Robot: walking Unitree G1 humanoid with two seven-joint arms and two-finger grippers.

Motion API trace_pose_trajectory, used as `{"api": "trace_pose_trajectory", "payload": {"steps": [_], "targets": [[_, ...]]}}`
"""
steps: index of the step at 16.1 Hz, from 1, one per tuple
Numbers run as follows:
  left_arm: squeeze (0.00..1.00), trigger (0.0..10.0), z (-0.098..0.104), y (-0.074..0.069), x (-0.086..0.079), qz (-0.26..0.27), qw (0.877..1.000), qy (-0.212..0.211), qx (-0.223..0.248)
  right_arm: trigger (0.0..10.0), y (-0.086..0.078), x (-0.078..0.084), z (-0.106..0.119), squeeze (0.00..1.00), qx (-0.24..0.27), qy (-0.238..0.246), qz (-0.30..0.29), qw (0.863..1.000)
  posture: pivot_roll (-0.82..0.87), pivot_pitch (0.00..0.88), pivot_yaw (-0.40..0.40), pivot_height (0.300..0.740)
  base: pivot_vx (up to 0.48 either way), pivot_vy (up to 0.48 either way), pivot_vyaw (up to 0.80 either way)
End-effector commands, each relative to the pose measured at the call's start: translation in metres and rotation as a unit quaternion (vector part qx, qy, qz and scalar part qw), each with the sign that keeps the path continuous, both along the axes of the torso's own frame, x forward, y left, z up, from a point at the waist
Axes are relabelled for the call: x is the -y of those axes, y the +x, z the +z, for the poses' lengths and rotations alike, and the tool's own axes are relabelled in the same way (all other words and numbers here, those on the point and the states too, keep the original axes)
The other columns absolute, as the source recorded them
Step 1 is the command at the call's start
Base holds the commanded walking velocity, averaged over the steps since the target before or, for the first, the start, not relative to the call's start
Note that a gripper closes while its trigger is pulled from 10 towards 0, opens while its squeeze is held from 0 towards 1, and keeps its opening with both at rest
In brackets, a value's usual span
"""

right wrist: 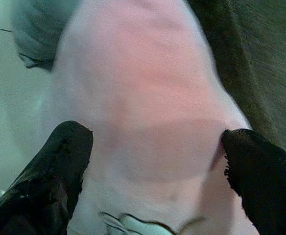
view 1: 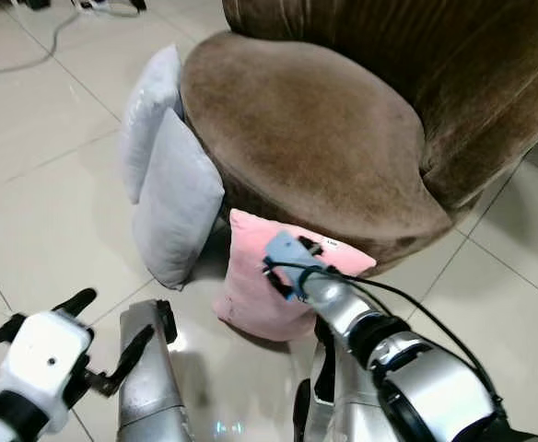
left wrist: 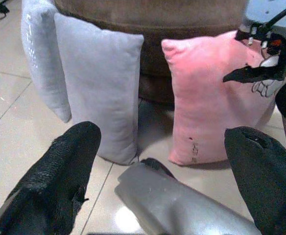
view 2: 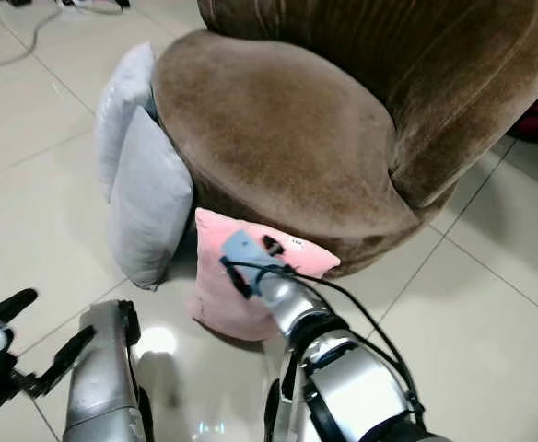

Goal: Move the pillow to the sofa from floor

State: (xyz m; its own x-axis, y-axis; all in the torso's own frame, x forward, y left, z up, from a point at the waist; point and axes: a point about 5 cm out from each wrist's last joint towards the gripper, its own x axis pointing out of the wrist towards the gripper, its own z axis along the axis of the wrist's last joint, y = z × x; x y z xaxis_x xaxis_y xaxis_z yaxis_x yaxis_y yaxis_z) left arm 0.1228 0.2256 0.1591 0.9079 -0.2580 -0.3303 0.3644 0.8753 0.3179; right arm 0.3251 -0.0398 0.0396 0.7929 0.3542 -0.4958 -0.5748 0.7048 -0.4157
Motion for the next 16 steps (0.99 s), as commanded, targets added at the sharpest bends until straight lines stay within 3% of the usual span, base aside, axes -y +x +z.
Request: {"api": "trace_pose_trajectory", "payload": {"steps": [1, 3, 4, 5, 6, 10, 16], "targets": [[0.0, 10.0, 0.003, -0.004, 0.001, -0.005, 1.0, 0.0, -0.004, 10.0, -0.003, 0.0, -0.004, 0.0, -0.007, -0.004, 0.005, 1.0, 0.2, 0.242, -0.131, 0.481, 0.0, 0.0, 0.0], [0.0, 10.0, 0.005, -0.01, 0.001, -0.002, 1.0, 0.004, -0.013, 10.0, -0.011, -0.015, -0.007, 0.0, 0.004, -0.023, 0.042, 0.999, 0.2, 0.247, -0.13, 0.481, 0.0, 0.0, 0.0], [0.0, 10.0, 0.006, -0.011, 0.002, -0.002, 1.0, 0.004, -0.014, 7.8, -0.014, -0.017, -0.009, 0.0, 0.006, -0.031, 0.05, 0.998, 0.2, 0.248, -0.129, 0.481, 0.0, 0.0, 0.0], [0.0, 10.0, 0.007, -0.011, 0.003, -0.002, 1.0, 0.005, -0.015, 4.8, -0.015, -0.018, -0.01, 0.0, 0.01, -0.035, 0.047, 0.998, 0.2, 0.249, -0.129, 0.481, 0.0, 0.0, 0.0], [0.0, 10.0, 0.008, -0.011, 0.003, -0.003, 1.0, 0.005, -0.015, 0.0, -0.015, -0.019, -0.01, 0.0, 0.016, -0.038, 0.039, 0.998, 0.2, 0.251, -0.129, 0.481, 0.0, 0.0, 0.0], [0.0, 10.0, 0.009, -0.01, 0.003, -0.006, 1.0, 0.005, -0.014, 0.0, -0.014, -0.022, -0.007, 0.0, 0.046, -0.058, 0.028, 0.997, 0.2, 0.251, -0.127, 0.481, 0.0, 0.0, 0.0], [0.0, 10.0, 0.011, -0.009, 0.0, -0.001, 1.0, 0.009, -0.012, 0.0, -0.007, -0.01, -0.005, 0.0, 0.075, -0.106, -0.01, 0.991, 0.21, 0.243, -0.124, 0.481, 0.0, 0.0, 0.0]]}}
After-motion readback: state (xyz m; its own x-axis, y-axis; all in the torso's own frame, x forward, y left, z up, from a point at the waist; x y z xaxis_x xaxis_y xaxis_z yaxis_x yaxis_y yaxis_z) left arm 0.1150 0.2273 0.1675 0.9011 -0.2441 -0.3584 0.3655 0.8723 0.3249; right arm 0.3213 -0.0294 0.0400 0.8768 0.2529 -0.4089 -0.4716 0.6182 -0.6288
